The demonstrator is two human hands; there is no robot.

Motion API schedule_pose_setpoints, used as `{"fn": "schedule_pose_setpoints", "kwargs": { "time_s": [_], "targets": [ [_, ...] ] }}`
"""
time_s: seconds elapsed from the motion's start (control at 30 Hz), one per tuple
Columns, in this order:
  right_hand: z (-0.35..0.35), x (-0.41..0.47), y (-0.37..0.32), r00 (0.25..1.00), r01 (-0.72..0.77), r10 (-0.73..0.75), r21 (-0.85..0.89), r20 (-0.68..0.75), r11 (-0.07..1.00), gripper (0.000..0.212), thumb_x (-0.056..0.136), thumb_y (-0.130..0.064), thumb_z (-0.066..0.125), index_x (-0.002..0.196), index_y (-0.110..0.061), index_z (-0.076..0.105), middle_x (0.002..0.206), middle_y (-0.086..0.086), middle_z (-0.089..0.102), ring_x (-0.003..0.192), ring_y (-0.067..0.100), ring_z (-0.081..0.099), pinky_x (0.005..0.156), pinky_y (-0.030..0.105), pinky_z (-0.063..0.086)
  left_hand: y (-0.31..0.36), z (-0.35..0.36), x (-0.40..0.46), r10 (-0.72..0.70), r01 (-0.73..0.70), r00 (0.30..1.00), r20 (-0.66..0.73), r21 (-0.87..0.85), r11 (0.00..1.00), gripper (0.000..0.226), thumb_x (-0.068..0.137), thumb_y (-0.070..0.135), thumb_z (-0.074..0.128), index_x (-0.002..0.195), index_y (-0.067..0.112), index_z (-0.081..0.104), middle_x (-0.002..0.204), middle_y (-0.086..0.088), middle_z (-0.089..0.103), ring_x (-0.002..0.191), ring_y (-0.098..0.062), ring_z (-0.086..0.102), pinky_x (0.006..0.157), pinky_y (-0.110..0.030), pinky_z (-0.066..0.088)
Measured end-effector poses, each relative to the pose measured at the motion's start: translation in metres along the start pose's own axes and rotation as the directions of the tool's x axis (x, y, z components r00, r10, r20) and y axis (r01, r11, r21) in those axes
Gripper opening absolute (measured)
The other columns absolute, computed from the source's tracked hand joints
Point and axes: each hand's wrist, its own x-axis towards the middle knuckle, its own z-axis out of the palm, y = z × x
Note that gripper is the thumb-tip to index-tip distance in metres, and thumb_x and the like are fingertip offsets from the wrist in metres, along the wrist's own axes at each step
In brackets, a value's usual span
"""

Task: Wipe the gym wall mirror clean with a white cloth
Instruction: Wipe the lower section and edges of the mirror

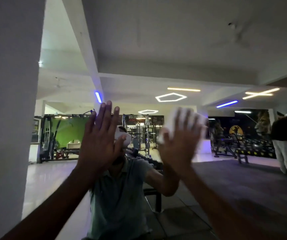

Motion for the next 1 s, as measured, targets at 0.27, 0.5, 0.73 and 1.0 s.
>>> {"fn": "schedule_pose_setpoints", "kwargs": {
  "time_s": [0.27,0.5,0.73,1.0],
  "targets": [
    [-0.012,0.004,0.031,0.849,0.502,-0.51,0.089,0.136,0.86,0.074,0.103,-0.056,0.029,0.169,-0.025,0.02,0.177,0.01,0.013,0.163,0.036,0.007,0.128,0.062,0.012,-0.003,-0.004,-0.018,0.041,-0.042,0.999,-0.026,-0.031,0.999,0.068,0.105,0.036,0.039,0.165,0.005,0.027,0.172,-0.021,0.02,0.161,-0.035,0.018,0.127,-0.055,0.019],
    [-0.013,0.042,0.122,0.957,-0.28,0.283,-0.05,0.068,0.959,0.08,0.105,-0.067,0.005,0.169,-0.021,0.023,0.174,0.015,0.022,0.158,0.044,0.024,0.124,0.065,0.021,0.009,-0.001,-0.022,0.005,-0.007,0.999,-0.041,-0.031,0.999,0.07,0.103,0.03,0.039,0.166,0.004,0.022,0.173,-0.022,0.015,0.161,-0.038,0.015,0.127,-0.059,0.019],
    [-0.007,-0.009,-0.06,0.988,0.118,-0.128,0.115,0.083,0.986,0.071,0.106,-0.055,0.019,0.17,-0.024,0.012,0.177,0.01,0.005,0.163,0.039,0.002,0.13,0.058,0.001,-0.004,-0.016,-0.021,0.059,-0.06,0.998,0.026,0.03,0.998,0.068,0.102,0.028,0.039,0.163,0.001,0.029,0.171,-0.021,0.024,0.16,-0.035,0.023,0.124,-0.055,0.024],
    [0.001,0.036,-0.053,0.962,0.244,-0.249,0.06,0.115,0.968,0.071,0.107,-0.053,0.021,0.17,-0.022,0.008,0.178,0.01,0.001,0.163,0.036,0.003,0.13,0.06,0.007,-0.124,-0.07,-0.058,-0.052,0.048,0.999,0.008,0.248,0.968,0.072,0.101,0.037,0.033,0.156,-0.009,0.037,0.164,-0.031,0.032,0.153,-0.045,0.034,0.112,-0.05,0.03]
  ]
}}
